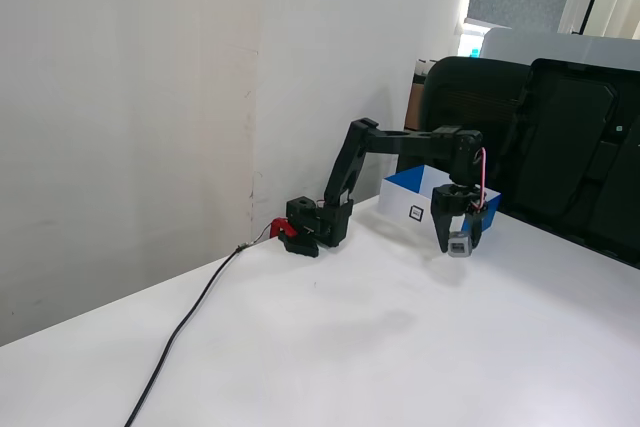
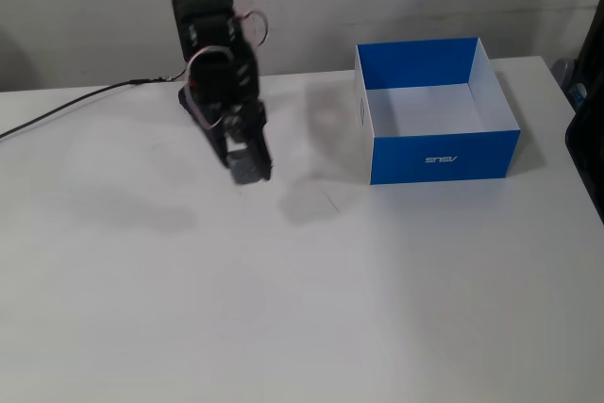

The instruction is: Grasp the gray block and put it in the box.

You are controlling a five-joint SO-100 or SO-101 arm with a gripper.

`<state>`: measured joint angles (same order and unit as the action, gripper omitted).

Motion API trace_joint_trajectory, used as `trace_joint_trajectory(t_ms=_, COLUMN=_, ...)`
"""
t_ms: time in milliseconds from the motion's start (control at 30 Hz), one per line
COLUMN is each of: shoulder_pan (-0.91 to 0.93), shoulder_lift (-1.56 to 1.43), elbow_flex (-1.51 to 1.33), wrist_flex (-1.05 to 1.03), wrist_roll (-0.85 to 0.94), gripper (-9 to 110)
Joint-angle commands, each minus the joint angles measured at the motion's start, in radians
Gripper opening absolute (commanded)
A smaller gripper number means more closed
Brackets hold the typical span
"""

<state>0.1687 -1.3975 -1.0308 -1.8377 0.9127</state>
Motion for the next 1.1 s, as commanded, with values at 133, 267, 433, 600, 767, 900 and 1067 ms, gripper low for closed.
trace_joint_trajectory(t_ms=133, shoulder_pan=0.187, shoulder_lift=-0.198, elbow_flex=-0.021, wrist_flex=-0.009, wrist_roll=-0.164, gripper=0)
trace_joint_trajectory(t_ms=267, shoulder_pan=0.298, shoulder_lift=-0.218, elbow_flex=-0.02, wrist_flex=-0.029, wrist_roll=-0.238, gripper=0)
trace_joint_trajectory(t_ms=433, shoulder_pan=0.454, shoulder_lift=-0.229, elbow_flex=-0.043, wrist_flex=-0.037, wrist_roll=-0.336, gripper=0)
trace_joint_trajectory(t_ms=600, shoulder_pan=0.589, shoulder_lift=-0.227, elbow_flex=-0.083, wrist_flex=-0.031, wrist_roll=-0.407, gripper=0)
trace_joint_trajectory(t_ms=767, shoulder_pan=0.706, shoulder_lift=-0.212, elbow_flex=-0.087, wrist_flex=-0.021, wrist_roll=-0.454, gripper=0)
trace_joint_trajectory(t_ms=900, shoulder_pan=0.788, shoulder_lift=-0.187, elbow_flex=-0.071, wrist_flex=-0.021, wrist_roll=-0.477, gripper=0)
trace_joint_trajectory(t_ms=1067, shoulder_pan=0.859, shoulder_lift=-0.164, elbow_flex=-0.071, wrist_flex=-0.021, wrist_roll=-0.494, gripper=0)
